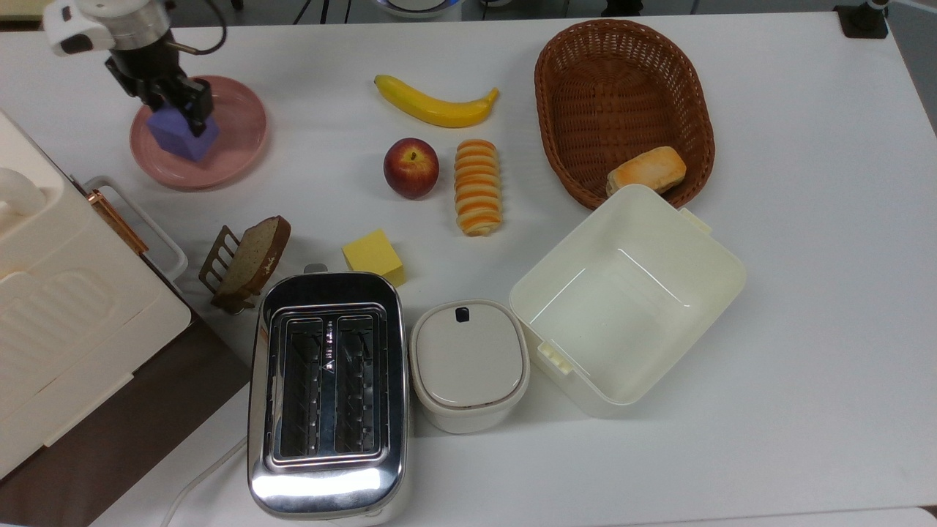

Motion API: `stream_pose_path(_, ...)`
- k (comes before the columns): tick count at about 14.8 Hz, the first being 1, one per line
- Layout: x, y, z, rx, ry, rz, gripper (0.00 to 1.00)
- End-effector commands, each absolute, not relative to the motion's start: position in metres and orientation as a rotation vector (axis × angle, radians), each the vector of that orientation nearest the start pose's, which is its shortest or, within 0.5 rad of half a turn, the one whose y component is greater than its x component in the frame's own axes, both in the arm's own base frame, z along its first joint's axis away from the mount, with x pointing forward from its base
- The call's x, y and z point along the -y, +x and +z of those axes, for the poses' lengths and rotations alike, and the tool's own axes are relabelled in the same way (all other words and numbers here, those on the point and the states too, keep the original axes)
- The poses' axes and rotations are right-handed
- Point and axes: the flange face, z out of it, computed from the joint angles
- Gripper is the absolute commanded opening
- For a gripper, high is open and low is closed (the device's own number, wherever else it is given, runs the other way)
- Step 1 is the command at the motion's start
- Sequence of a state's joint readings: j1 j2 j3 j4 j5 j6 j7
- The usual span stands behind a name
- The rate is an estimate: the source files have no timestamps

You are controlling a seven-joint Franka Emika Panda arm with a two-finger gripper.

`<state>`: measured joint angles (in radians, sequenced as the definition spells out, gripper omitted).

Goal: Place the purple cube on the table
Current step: 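Lift the purple cube off the plate and carry it beside the plate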

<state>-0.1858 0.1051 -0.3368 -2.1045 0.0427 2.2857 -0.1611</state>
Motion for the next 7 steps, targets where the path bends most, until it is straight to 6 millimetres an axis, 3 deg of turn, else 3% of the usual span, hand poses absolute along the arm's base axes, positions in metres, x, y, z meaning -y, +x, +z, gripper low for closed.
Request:
stream_pose_path(1,0.214,0.518,0.397,-0.639,-3.063,-0.138,0.38)
stream_pose_path(4,0.17,0.536,0.41,-0.699,-3.038,-0.153,0.38)
stream_pose_path(7,0.136,0.547,0.406,-0.732,-3.073,-0.141,0.38)
